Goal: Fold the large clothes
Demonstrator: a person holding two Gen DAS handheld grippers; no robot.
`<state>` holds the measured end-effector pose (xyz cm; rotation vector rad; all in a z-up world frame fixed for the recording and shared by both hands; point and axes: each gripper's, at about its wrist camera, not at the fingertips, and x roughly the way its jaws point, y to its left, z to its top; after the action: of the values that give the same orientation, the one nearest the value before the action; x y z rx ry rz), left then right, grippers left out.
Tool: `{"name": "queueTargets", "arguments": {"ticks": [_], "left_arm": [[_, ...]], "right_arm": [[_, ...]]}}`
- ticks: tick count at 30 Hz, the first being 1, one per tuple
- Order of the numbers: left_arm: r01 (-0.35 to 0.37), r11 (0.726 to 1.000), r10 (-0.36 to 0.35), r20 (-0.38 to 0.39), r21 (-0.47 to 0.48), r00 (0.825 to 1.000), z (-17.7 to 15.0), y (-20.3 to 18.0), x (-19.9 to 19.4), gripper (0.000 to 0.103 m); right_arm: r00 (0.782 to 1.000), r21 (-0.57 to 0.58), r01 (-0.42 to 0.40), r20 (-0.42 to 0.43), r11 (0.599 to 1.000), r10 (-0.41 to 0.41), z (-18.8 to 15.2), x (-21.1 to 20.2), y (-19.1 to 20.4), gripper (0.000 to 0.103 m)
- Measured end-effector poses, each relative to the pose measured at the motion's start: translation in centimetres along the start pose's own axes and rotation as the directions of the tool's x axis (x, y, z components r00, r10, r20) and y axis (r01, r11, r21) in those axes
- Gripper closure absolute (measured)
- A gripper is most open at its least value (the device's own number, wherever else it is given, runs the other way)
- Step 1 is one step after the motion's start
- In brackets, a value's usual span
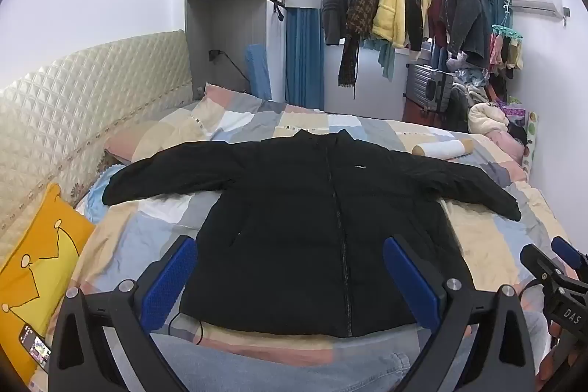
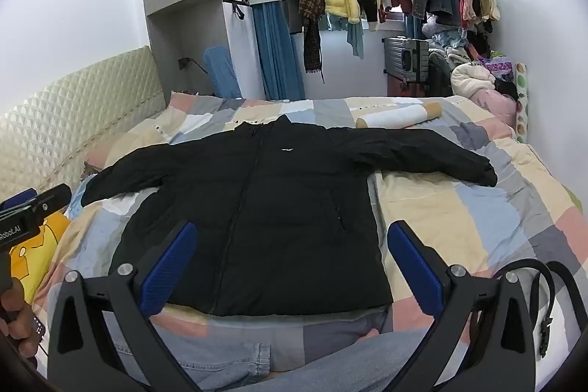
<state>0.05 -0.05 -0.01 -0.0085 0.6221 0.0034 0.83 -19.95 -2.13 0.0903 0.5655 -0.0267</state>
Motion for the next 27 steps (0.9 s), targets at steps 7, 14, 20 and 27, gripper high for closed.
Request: {"name": "queueTargets", "arguments": {"ticks": [7,14,20,27], "left_arm": [[0.009,1.000,-0.009,0.000,-0.025,1.000,-0.1,0.8,0.2,0.001],[0.010,0.999,-0.010,-0.003,-0.031,1.000,0.0,1.2,0.8,0.001],[0.009,0.999,-0.009,0.002,-0.035,1.000,-0.1,0.9,0.6,0.001],[0.011,0.999,-0.011,0.001,-0.034,1.000,0.0,0.7,0.4,0.001]], "right_arm": [[1.000,0.002,-0.003,-0.002,1.000,0.003,-0.1,0.0,0.2,0.000],[1.000,-0.002,0.001,0.005,1.000,-0.001,0.3,-0.1,0.3,0.000],[1.000,-0.004,0.001,0.004,1.000,-0.001,0.5,-0.2,-0.1,0.000],[1.000,-0.003,0.007,0.004,1.000,-0.007,0.3,-0.1,-0.4,0.000]]}}
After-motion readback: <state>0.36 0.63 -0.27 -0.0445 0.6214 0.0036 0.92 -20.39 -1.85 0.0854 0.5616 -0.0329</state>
